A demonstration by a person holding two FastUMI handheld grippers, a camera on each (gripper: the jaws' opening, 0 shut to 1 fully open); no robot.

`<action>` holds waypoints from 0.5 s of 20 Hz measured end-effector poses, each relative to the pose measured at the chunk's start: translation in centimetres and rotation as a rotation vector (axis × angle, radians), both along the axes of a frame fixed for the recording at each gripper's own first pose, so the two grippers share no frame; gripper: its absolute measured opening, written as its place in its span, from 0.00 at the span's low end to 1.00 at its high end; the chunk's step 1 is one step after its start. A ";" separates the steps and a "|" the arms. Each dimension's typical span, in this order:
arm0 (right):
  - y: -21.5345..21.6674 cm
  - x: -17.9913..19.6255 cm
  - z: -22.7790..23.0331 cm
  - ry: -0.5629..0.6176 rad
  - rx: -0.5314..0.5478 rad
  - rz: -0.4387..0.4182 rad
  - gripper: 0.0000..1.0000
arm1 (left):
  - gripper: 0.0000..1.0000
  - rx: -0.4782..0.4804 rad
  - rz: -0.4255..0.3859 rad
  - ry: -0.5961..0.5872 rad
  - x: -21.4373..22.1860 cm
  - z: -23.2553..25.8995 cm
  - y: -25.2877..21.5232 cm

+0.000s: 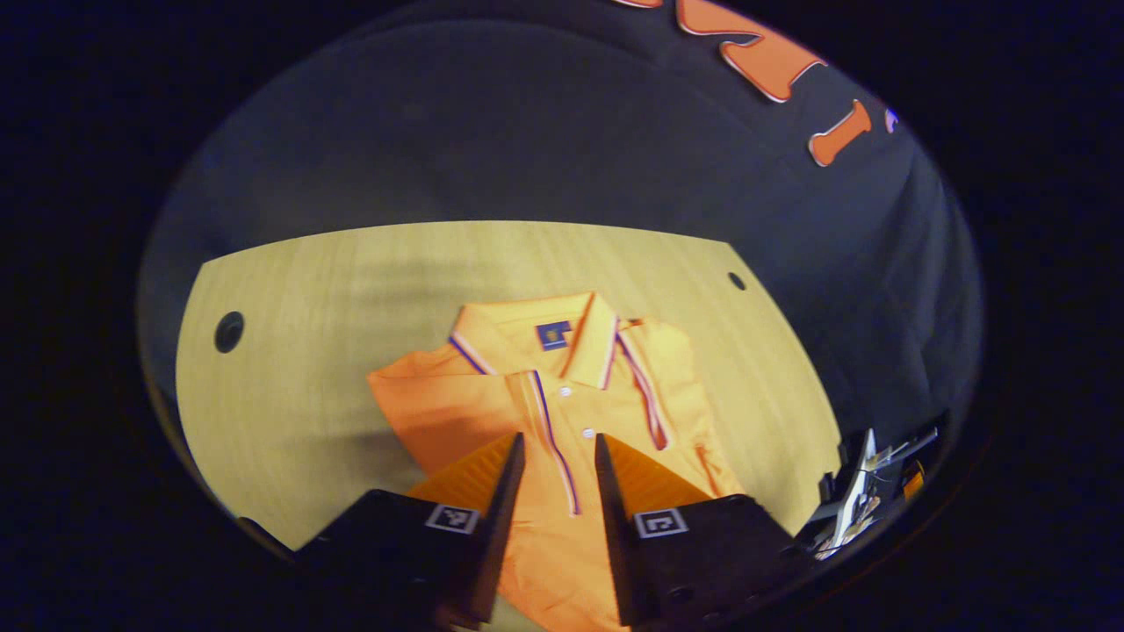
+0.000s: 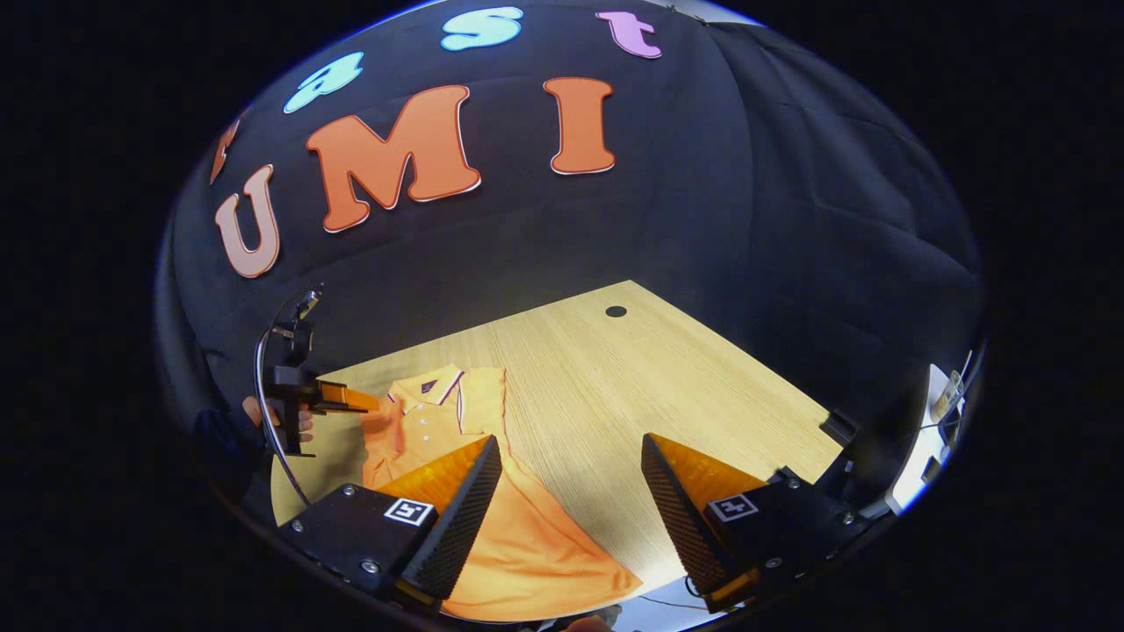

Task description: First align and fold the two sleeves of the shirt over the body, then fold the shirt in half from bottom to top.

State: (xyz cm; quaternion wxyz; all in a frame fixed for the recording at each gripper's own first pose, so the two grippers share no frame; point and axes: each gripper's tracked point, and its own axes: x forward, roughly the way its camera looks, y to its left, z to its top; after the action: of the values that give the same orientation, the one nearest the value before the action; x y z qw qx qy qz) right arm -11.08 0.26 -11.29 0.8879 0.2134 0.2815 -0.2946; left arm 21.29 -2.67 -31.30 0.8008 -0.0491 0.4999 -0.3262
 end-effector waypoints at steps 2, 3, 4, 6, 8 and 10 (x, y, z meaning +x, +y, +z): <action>-0.2 -0.1 0.2 -0.002 -0.014 -0.006 0.98 | 0.71 0.001 -0.010 -0.034 -0.2 0.9 0.0; -0.2 0.3 0.5 -0.014 -0.020 -0.002 0.98 | 0.80 0.014 -0.007 -0.064 -0.2 1.3 0.3; -0.3 0.7 0.9 -0.030 -0.030 0.007 0.98 | 0.95 0.028 0.001 -0.096 -0.2 1.9 0.7; -0.7 1.7 1.7 -0.065 -0.064 0.024 0.98 | 0.96 0.020 0.033 -0.159 -0.4 4.1 1.3; -1.4 2.9 2.7 -0.109 -0.104 0.044 0.98 | 0.96 -0.027 0.079 -0.222 -1.1 7.4 1.9; -1.8 3.8 4.0 -0.147 -0.151 0.084 0.98 | 0.96 -0.082 0.124 -0.272 -2.2 10.8 2.2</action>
State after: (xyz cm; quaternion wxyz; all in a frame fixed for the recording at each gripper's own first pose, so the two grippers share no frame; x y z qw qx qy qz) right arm -7.25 -1.59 -7.33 0.9312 0.1551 0.2014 -0.2611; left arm 19.06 -0.44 -20.54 0.8770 -0.0680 0.3690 -0.3001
